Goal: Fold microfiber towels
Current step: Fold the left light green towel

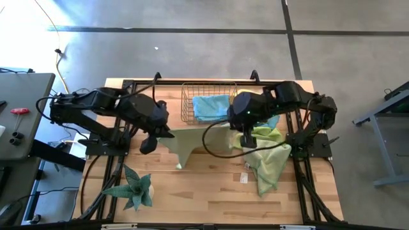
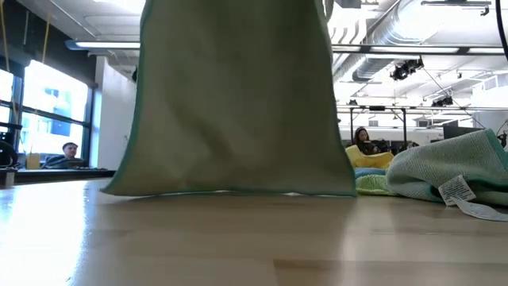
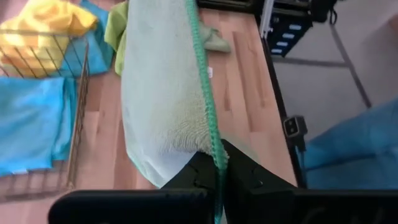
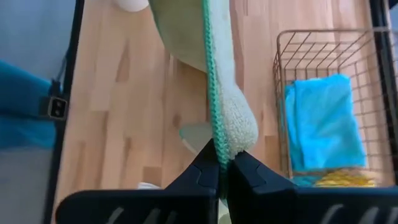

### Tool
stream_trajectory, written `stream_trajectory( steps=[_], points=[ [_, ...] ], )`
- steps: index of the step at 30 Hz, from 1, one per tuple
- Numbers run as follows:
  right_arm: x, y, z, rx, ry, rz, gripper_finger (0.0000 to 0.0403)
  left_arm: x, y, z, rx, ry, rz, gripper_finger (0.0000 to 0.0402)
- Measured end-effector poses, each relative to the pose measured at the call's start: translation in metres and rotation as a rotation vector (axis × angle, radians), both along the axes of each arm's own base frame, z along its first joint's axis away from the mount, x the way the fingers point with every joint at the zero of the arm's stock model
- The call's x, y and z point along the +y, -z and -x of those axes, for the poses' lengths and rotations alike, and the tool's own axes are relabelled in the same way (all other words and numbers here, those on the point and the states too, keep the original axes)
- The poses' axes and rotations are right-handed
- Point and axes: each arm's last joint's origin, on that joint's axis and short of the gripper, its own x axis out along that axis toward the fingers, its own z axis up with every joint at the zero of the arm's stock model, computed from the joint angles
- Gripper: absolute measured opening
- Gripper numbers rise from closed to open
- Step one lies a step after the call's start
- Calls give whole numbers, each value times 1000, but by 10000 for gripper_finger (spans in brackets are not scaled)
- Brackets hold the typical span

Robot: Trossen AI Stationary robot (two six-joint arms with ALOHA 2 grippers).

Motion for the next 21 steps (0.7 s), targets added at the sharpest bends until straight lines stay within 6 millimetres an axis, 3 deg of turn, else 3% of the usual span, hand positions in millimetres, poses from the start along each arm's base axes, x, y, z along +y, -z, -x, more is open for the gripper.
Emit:
stream_trajectory(
  steps=[6,21],
  points=[
    [2,3,-3,8,-63,28,0,-1,0,0,-9,66,-88,0],
    [1,11,-10,51,-45,70,0,3,3,3,34,34,-108,0]
  ],
)
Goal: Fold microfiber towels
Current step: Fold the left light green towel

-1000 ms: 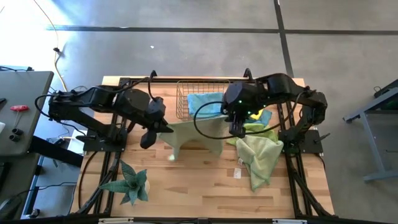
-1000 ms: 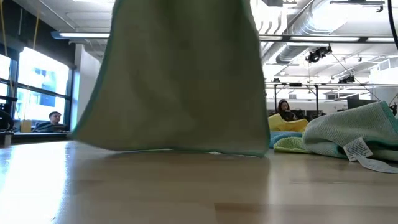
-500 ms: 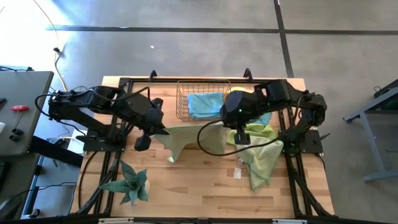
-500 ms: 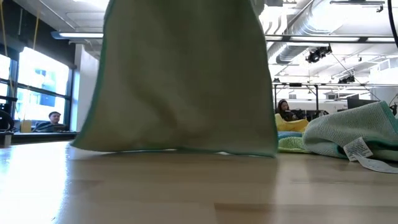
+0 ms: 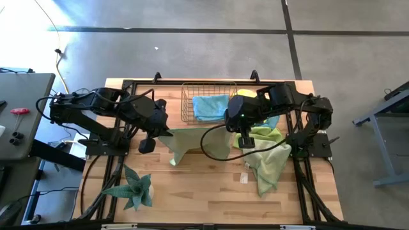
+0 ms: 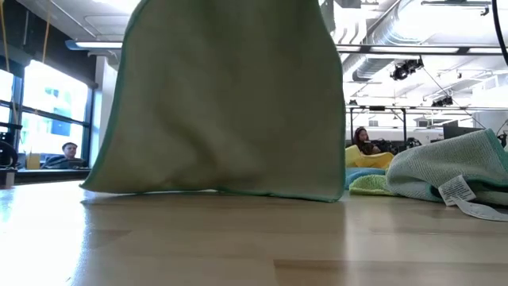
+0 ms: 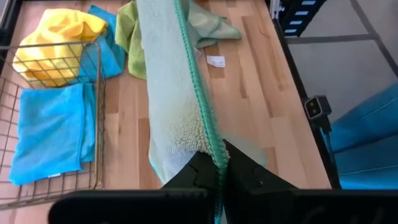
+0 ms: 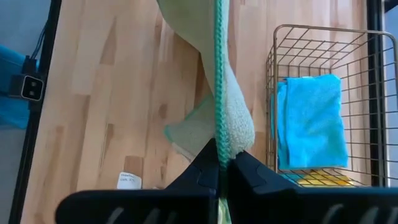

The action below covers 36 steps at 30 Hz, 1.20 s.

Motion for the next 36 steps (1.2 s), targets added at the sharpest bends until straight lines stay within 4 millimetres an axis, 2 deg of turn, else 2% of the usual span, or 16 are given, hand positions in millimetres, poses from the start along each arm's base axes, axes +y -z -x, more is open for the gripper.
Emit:
stream_trajectory(
  steps=[11,19,28,36],
  points=[
    [-2,1,-2,7,8,-7,0,0,2,-1,14,-17,17,0],
    [-2,3,-4,13,81,-32,1,0,2,-2,14,-30,4,0],
    [2,9,-7,60,209,-227,0,-2,5,2,63,39,52,0],
    [2,-4,-3,4,40,-187,0,-2,5,3,61,101,3,0]
  ],
)
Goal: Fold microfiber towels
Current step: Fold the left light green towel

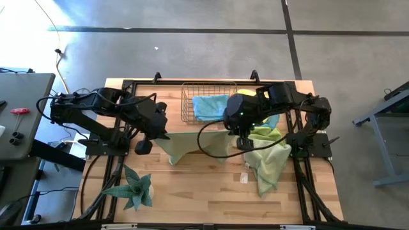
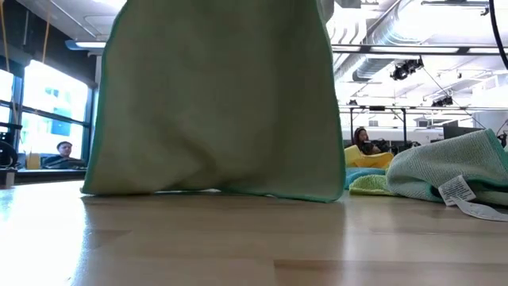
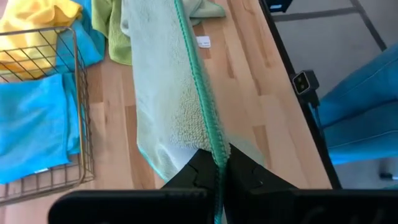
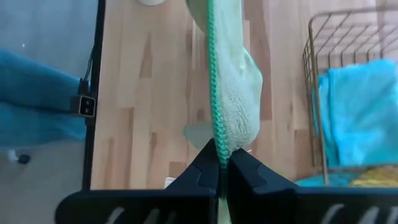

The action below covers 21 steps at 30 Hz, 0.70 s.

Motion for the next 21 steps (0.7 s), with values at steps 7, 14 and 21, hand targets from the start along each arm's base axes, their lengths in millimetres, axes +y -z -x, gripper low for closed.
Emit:
stream_trajectory(
  steps=[7,14,21],
  points=[
    [-5,-7,5,-38,-42,30,0,0,-27,10,-50,9,-14,0],
    [-3,-7,5,-44,-24,89,0,2,-44,15,-102,-7,-49,0],
    [-8,-9,7,-60,-16,233,0,3,-28,0,34,34,-155,0]
  ],
)
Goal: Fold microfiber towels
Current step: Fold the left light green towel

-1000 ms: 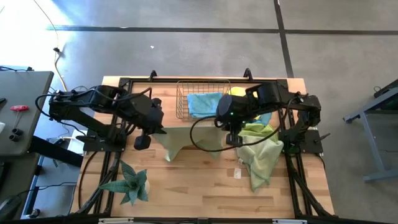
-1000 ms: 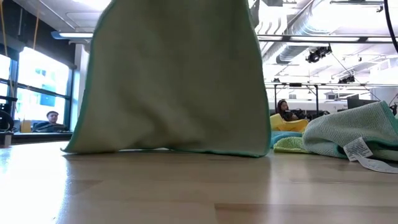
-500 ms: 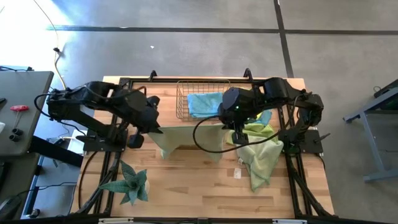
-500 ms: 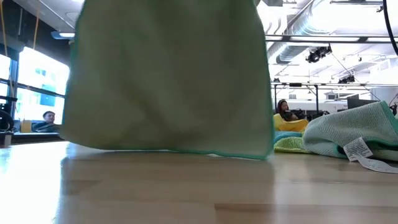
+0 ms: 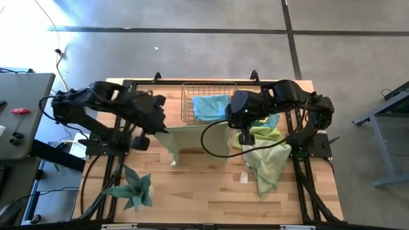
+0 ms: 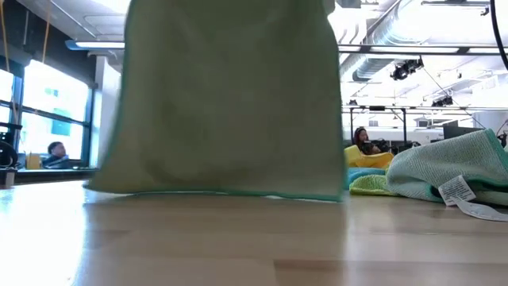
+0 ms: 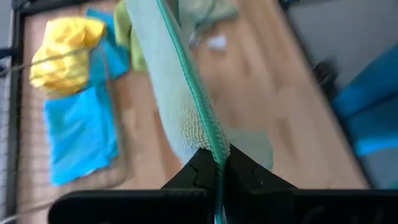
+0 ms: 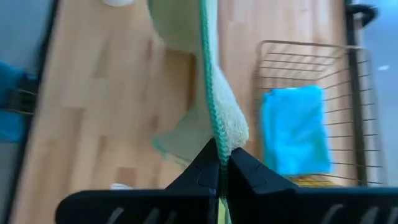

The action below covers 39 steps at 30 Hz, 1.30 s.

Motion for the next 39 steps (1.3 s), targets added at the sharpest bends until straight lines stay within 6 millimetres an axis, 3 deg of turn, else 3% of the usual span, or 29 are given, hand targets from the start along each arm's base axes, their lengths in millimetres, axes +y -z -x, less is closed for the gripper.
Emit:
stream_trajectory(
  steps=[5,11,24,30,39],
  points=[
    [-4,-1,0,-5,3,165,0,4,14,-8,140,-17,-179,0],
    [-9,-2,0,13,2,422,0,8,16,-8,184,-56,-327,0],
    [-7,-3,1,49,-82,564,0,12,-17,6,47,-138,-417,0],
    [4,-2,1,30,-135,476,0,10,-17,6,48,-104,-380,0],
    [6,-3,2,40,-127,572,0,12,-18,6,61,-81,-450,0]
  ],
)
